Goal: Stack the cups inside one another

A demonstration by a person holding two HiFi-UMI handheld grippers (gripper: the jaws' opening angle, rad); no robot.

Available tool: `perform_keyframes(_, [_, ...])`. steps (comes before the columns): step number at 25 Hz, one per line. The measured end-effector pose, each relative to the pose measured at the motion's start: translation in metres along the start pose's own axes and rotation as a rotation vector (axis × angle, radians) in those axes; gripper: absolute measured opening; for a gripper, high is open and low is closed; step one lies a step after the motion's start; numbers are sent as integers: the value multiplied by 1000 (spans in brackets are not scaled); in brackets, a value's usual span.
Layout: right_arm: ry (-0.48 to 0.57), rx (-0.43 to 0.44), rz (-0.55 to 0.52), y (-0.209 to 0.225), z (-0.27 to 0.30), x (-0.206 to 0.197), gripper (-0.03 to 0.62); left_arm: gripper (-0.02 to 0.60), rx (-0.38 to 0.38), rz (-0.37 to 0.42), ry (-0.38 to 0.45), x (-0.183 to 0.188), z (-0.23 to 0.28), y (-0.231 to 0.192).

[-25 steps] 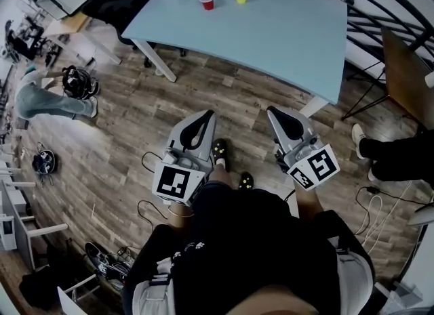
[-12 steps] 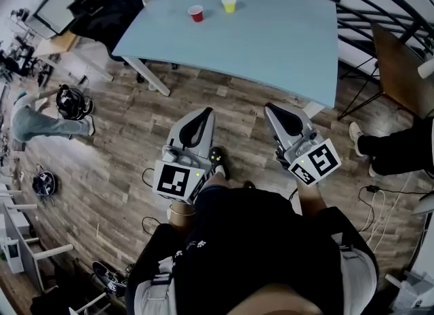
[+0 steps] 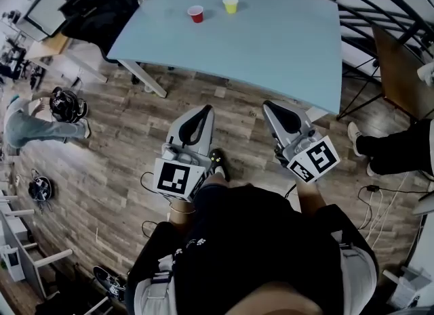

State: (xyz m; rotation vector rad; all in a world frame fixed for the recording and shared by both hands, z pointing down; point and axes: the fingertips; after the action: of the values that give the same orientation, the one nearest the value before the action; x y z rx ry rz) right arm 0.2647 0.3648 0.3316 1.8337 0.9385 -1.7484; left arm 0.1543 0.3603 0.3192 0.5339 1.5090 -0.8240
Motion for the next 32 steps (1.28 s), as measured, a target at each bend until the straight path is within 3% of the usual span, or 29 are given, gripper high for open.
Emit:
perform_keyframes(17, [-39, 46, 10, 16, 109, -23, 5, -9, 36, -3, -18, 9, 28, -100])
perform_keyframes(32, [-85, -31, -7, 31, 167, -28, 5, -9, -35, -23, -21, 23, 54, -165])
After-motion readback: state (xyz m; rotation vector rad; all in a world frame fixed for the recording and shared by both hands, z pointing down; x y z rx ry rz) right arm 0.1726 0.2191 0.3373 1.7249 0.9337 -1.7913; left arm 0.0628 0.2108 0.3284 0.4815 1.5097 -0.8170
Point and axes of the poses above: the fingertips, and each gripper's own axes: z forward along the fingers, y to its right, x out of its top, and after that the axes turned 13 degrees about -z, right-handed
